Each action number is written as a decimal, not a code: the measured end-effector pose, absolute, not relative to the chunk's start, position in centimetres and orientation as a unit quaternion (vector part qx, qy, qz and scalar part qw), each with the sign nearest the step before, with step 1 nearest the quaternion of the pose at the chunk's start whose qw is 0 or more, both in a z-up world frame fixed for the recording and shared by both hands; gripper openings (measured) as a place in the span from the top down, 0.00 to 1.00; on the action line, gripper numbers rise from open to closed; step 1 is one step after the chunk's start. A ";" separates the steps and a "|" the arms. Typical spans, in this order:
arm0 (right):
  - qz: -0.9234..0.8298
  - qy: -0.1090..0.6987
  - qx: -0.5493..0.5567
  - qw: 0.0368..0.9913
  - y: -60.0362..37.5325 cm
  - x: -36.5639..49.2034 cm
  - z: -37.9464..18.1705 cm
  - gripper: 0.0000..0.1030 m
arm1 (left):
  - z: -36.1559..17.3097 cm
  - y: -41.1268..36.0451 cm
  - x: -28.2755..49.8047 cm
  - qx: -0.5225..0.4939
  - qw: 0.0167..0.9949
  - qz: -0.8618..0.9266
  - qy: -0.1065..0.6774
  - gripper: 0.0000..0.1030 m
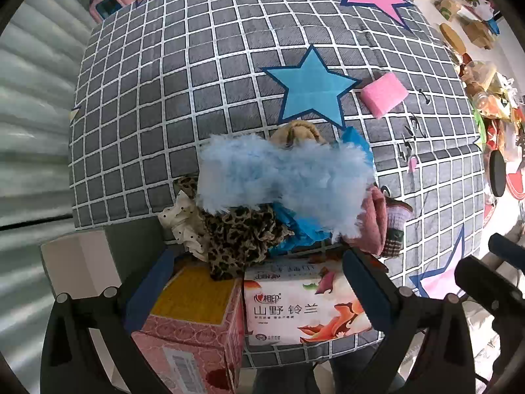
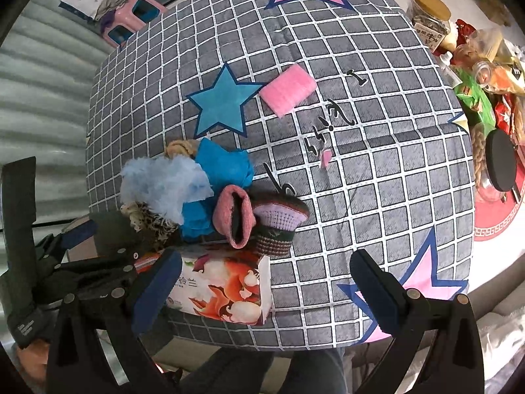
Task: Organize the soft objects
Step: 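Reach the left tool toward the light-blue fluffy boa on the pile, then grasp the blue boa with the left tool while the right tool approaches the pink sponge, then lift the blue boa with the left tool while the right tool grasps the pink sponge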
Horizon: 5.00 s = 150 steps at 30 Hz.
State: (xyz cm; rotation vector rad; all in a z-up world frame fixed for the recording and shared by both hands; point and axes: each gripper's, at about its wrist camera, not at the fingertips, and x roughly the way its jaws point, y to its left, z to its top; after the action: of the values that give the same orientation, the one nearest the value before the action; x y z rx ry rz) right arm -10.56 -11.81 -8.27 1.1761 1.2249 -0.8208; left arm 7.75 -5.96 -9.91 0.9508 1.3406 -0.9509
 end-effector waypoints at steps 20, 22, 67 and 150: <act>-0.354 0.523 0.511 0.583 -12.0 -10.9 -8.5 0.00 | -11.5 -7.1 7.6 0.412 0.575 -0.407 0.578 0.00; -0.355 0.521 0.512 0.583 -12.1 -10.9 -8.6 0.00 | -12.0 -7.2 7.6 0.418 0.575 -0.401 0.578 0.00; -0.355 0.566 0.410 0.621 -20.6 -8.0 -14.0 0.00 | -16.2 -18.4 12.8 0.447 0.611 -0.398 0.518 0.00; -0.282 0.565 0.404 0.662 -18.2 -12.4 -9.2 0.30 | -8.2 -8.3 0.2 0.408 0.602 -0.450 0.518 0.72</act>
State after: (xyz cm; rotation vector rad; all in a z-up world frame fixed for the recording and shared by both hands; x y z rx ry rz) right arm -12.38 -18.16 -9.16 0.9133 1.2766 -0.6378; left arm 0.20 -8.30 -8.24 0.9451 1.2005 -1.0436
